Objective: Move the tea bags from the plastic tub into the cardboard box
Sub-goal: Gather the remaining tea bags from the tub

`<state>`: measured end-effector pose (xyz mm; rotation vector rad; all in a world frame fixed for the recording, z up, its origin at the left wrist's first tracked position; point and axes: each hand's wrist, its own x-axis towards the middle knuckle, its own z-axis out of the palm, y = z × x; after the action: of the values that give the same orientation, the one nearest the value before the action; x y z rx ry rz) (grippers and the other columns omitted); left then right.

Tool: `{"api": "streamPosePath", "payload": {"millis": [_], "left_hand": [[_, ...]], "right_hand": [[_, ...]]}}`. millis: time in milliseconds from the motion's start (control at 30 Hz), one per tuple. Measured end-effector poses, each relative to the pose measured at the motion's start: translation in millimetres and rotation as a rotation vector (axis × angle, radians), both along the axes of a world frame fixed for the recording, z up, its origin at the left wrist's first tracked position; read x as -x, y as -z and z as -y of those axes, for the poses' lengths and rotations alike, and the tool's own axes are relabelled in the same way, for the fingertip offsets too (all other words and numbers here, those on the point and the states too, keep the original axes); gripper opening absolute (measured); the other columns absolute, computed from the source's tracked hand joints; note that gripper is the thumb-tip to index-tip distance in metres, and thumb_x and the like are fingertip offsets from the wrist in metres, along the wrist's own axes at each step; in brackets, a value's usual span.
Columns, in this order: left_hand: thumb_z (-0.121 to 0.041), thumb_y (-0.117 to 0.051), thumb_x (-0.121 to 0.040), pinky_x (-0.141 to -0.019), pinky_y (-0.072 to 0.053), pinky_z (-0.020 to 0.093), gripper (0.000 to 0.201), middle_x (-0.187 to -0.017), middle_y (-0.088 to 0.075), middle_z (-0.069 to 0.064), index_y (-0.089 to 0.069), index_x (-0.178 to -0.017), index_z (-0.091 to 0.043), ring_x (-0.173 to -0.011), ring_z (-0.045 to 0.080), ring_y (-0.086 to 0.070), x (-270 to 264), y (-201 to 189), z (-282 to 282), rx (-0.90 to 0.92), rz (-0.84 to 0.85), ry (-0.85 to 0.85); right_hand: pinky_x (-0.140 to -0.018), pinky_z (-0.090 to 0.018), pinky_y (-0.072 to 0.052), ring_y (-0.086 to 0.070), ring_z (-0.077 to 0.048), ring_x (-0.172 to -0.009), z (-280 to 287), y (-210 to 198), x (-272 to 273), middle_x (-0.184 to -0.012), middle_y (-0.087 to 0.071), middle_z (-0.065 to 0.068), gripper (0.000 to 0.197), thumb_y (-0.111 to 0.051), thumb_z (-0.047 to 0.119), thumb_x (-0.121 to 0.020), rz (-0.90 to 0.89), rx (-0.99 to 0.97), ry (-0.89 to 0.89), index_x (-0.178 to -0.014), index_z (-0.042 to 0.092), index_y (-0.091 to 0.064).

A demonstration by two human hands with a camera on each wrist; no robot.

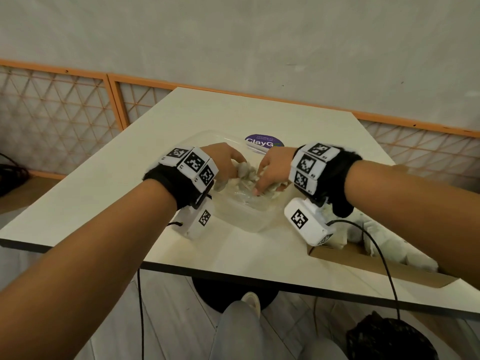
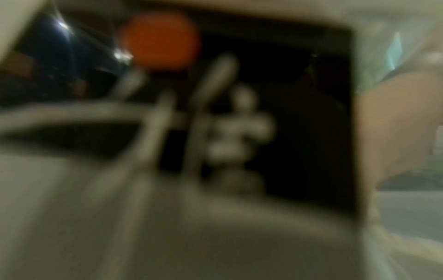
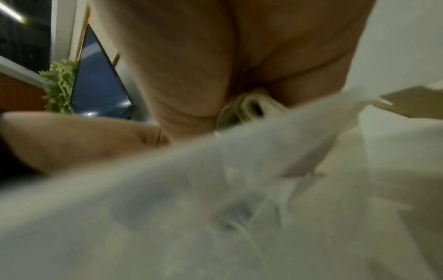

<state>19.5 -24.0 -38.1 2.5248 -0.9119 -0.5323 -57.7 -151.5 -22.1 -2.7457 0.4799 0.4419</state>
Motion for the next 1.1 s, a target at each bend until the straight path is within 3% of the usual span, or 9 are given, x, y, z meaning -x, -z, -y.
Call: {"api": "streamPosePath", "payload": {"millis": [167,267,400,533,633,733,867,1000,1100], "left_hand": [[-0.013,-0.049,-0.090,-0.096,-0.050,0.035,0.025,-0.036,-0.054,-0.009,-0.066,-0.107,-0.014,-0.090,0.021,-0.063,0,-3,-5,0.022,-0.039,-0.036],[-0.004,-0.046,-0.088,-0.092,-0.050,0.037,0.028,-0.057,-0.059,0.001,-0.068,-0.106,-0.005,-0.080,0.021,-0.057,-5,3,-7,0.078,-0.050,-0.099],[0.002,-0.051,-0.083,-0.090,-0.054,0.041,0.028,-0.072,-0.069,0.005,-0.069,-0.104,-0.004,-0.085,0.022,-0.064,-7,2,-10,0.099,-0.115,-0.134],[-0.009,-0.058,-0.085,-0.088,-0.050,0.031,0.040,-0.112,-0.064,0.002,-0.060,-0.122,-0.023,-0.102,0.020,-0.059,-9,-4,-7,0.076,-0.061,-0.096],[-0.001,-0.050,-0.085,-0.079,-0.047,0.026,0.048,-0.126,-0.053,0.003,-0.054,-0.128,-0.022,-0.105,0.020,-0.057,-8,-12,-3,0.407,0.028,-0.172],[-0.001,-0.047,-0.084,-0.084,-0.045,0.030,0.034,-0.114,-0.057,0.001,-0.061,-0.110,-0.018,-0.096,0.016,-0.053,2,-22,1,0.859,0.097,-0.293],[0.000,-0.049,-0.088,-0.080,-0.048,0.027,0.023,-0.088,-0.059,-0.006,-0.059,-0.089,-0.021,-0.081,0.008,-0.054,21,-33,13,1.137,-0.153,-0.344],[-0.019,-0.056,-0.094,-0.072,-0.050,0.024,0.004,-0.098,-0.060,0.001,-0.060,-0.092,-0.019,-0.093,0.016,-0.058,56,-48,41,1.124,-0.631,-0.245],[-0.043,-0.056,-0.092,-0.082,-0.051,0.034,0.026,-0.109,-0.061,0.005,-0.060,-0.101,-0.019,-0.100,0.022,-0.058,79,-50,71,1.002,-0.900,-0.147]], "right_hand": [[-0.056,-0.028,-0.041,-0.046,-0.015,-0.056,-9,9,-1,-0.068,-0.056,-0.003,0.047,-0.073,0.030,-0.075,0.062,0.084,-0.046,-0.109,-0.002,-0.065],[-0.065,-0.027,-0.048,-0.053,-0.018,-0.071,-1,-2,0,-0.090,-0.063,-0.012,0.046,-0.070,0.025,-0.080,0.059,0.018,-0.017,-0.114,-0.005,-0.062],[-0.070,-0.030,-0.049,-0.054,-0.019,-0.069,18,-26,7,-0.077,-0.057,-0.010,0.036,-0.075,0.020,-0.074,0.188,-0.217,0.163,-0.099,-0.004,-0.066],[-0.053,-0.021,-0.049,-0.053,-0.016,-0.063,28,-38,20,-0.077,-0.058,-0.010,0.018,-0.077,0.008,-0.070,0.317,-0.387,0.257,-0.084,0.002,-0.067],[-0.054,-0.020,-0.050,-0.055,-0.015,-0.064,29,-44,26,-0.077,-0.059,-0.006,0.019,-0.077,0.006,-0.071,0.389,-0.431,0.255,-0.080,0.015,-0.063],[-0.050,-0.016,-0.050,-0.058,-0.010,-0.058,32,-58,37,-0.070,-0.063,-0.002,0.022,-0.076,0.006,-0.072,0.452,-0.497,0.245,-0.089,0.015,-0.064],[-0.041,-0.012,-0.042,-0.057,-0.005,-0.045,47,-77,63,-0.063,-0.064,0.000,0.016,-0.074,0.005,-0.073,0.549,-0.524,0.225,-0.084,0.013,-0.066],[-0.054,-0.019,-0.048,-0.060,-0.014,-0.063,69,-79,88,-0.083,-0.066,-0.009,0.027,-0.077,0.009,-0.071,0.605,-0.435,0.283,-0.097,0.011,-0.068],[-0.059,-0.020,-0.049,-0.059,-0.016,-0.066,83,-79,108,-0.079,-0.065,-0.007,0.020,-0.076,0.008,-0.073,0.637,-0.400,0.264,-0.090,0.011,-0.068]]}}
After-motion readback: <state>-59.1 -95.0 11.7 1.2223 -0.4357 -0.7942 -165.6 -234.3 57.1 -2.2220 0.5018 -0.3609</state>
